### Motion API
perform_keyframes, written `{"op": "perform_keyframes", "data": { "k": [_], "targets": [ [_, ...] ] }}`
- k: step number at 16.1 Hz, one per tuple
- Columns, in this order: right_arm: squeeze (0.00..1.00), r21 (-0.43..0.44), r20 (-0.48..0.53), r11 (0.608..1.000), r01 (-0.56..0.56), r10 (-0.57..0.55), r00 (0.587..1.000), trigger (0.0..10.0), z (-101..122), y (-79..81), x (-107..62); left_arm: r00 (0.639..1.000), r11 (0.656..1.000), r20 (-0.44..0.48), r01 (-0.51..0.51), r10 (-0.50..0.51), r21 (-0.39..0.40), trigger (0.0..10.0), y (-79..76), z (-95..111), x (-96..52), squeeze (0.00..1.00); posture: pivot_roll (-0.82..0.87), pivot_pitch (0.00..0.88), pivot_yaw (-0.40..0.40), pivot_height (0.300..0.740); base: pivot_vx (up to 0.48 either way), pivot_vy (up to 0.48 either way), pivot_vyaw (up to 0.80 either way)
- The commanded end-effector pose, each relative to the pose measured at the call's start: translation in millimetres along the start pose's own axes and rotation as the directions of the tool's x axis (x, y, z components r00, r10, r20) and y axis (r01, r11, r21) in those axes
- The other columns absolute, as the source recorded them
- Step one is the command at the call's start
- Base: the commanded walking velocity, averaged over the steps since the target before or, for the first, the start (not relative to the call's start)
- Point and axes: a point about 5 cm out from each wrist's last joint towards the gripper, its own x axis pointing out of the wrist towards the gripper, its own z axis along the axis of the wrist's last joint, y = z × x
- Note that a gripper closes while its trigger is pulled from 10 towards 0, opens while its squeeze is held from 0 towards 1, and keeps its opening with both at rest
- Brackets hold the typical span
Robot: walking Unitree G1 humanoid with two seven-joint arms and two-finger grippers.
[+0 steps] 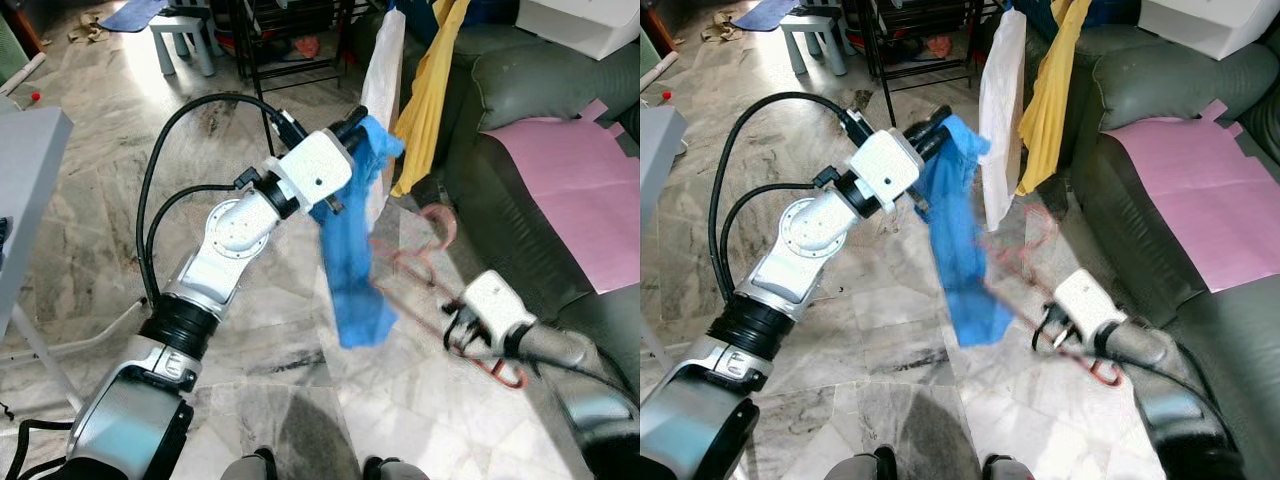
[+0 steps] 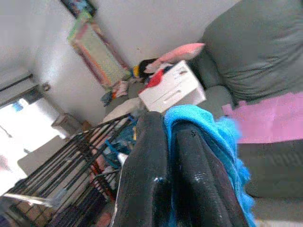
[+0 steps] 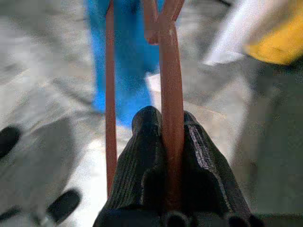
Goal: Hang hanger
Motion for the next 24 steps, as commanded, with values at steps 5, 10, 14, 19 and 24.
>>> {"op": "perform_keyframes", "data": {
  "k": [5, 10, 14, 19, 24],
  "targets": [
    [0.00, -0.227, 0.159, 0.972, 0.059, -0.023, 0.987, 10.0, 45, -35.5, -14.6, 0.967, 0.964, -0.047, 0.255, -0.252, 0.078, 10.0, -36.6, -17, -12.6, 0.00, -0.11, 0.164, 0.048, 0.740, 0.000, 0.000, 0.00],
    [0.00, -0.285, 0.262, 0.957, 0.058, 0.020, 0.965, 10.0, 75, -40.9, -21.9, 0.945, 0.937, -0.071, 0.325, -0.318, 0.132, 10.0, -43.2, -25, -19.2, 0.00, -0.11, 0.165, 0.048, 0.740, 0.000, 0.000, 0.00],
    [0.00, -0.152, 0.214, 0.980, 0.130, -0.096, 0.972, 10.0, 57, -47.6, -7.4, 0.965, 0.964, 0.036, 0.255, -0.258, 0.074, 10.0, -40.7, -9, -8.7, 0.00, -0.11, 0.164, 0.048, 0.740, 0.000, 0.000, 0.00],
    [0.00, 0.423, 0.125, 0.830, 0.364, -0.452, 0.883, 10.0, 40, -61.4, 8.1, 0.973, 0.978, 0.097, 0.210, -0.208, -0.015, 10.0, -50.0, 2, -12.2, 0.00, -0.11, 0.162, 0.047, 0.740, 0.000, 0.000, 0.00],
    [0.00, 0.752, 0.130, 0.577, 0.318, -0.604, 0.786, 10.0, 62, -90.1, 1.9, 0.973, 0.967, 0.048, 0.231, -0.227, -0.105, 10.0, -69.7, -5, -28.7, 0.00, -0.10, 0.168, 0.049, 0.740, 0.000, 0.000, 0.00]
  ]
}}
